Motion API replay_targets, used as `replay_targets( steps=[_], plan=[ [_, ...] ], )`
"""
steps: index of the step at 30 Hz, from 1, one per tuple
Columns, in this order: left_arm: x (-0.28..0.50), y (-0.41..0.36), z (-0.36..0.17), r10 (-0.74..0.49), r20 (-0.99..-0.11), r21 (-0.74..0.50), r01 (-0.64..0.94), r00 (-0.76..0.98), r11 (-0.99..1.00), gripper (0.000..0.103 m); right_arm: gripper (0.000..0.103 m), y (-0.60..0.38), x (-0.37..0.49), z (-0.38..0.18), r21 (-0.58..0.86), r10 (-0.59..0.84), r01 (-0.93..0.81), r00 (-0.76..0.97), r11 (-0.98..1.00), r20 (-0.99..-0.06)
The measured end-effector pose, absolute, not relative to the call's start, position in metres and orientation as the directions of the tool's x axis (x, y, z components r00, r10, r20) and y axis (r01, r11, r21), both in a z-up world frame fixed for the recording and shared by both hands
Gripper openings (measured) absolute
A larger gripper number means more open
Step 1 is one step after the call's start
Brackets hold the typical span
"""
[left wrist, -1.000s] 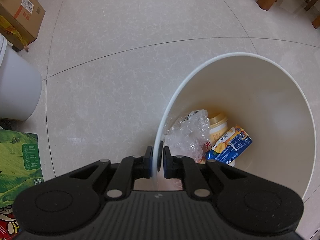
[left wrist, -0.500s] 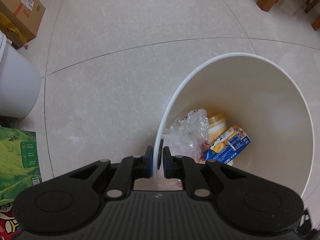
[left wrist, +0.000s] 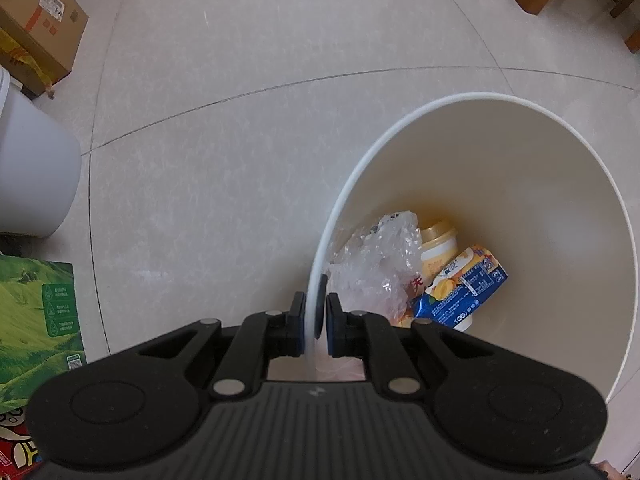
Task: Collect trash
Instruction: 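Grasp the red-printed plastic packet with the right gripper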
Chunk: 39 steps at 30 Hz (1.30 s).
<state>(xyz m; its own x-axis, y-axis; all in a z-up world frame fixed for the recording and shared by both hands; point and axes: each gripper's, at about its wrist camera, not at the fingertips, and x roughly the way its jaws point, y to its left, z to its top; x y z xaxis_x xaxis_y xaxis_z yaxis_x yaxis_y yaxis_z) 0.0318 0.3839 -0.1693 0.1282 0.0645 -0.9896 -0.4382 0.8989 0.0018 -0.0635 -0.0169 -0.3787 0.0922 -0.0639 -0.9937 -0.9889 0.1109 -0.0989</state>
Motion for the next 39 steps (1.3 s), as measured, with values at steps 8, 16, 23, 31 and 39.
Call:
replay_targets(
  steps=[8,16,23,31,39],
  plan=[
    [0.032,0.384,-0.171,0.061,-0.99,0.0,-0.437,0.125,0.9,0.008,0.103,0.002,-0.025,-0.38,-0.163,-0.018,-0.963,0.163,0.216,-0.987],
    [0.033,0.386,-0.171,0.055,-0.991,-0.004,-0.439,0.123,0.899,0.008,0.103,0.006,0.023,-0.379,-0.139,-0.022,-0.885,0.144,0.445,-0.989],
    [0.034,0.386,-0.172,0.053,-0.991,-0.005,-0.44,0.12,0.898,0.008,0.103,-0.017,0.023,-0.376,0.124,0.066,-0.708,-0.109,0.696,-0.992],
    [0.032,0.387,-0.171,0.05,-0.991,-0.01,-0.441,0.125,0.898,0.008,0.103,-0.027,0.004,-0.406,0.094,-0.006,-0.671,-0.145,0.736,-0.989],
    [0.033,0.386,-0.171,0.053,-0.991,-0.005,-0.438,0.122,0.899,0.008,0.075,-0.024,0.006,-0.413,0.038,-0.063,-0.667,-0.127,0.744,-0.99]
  ],
)
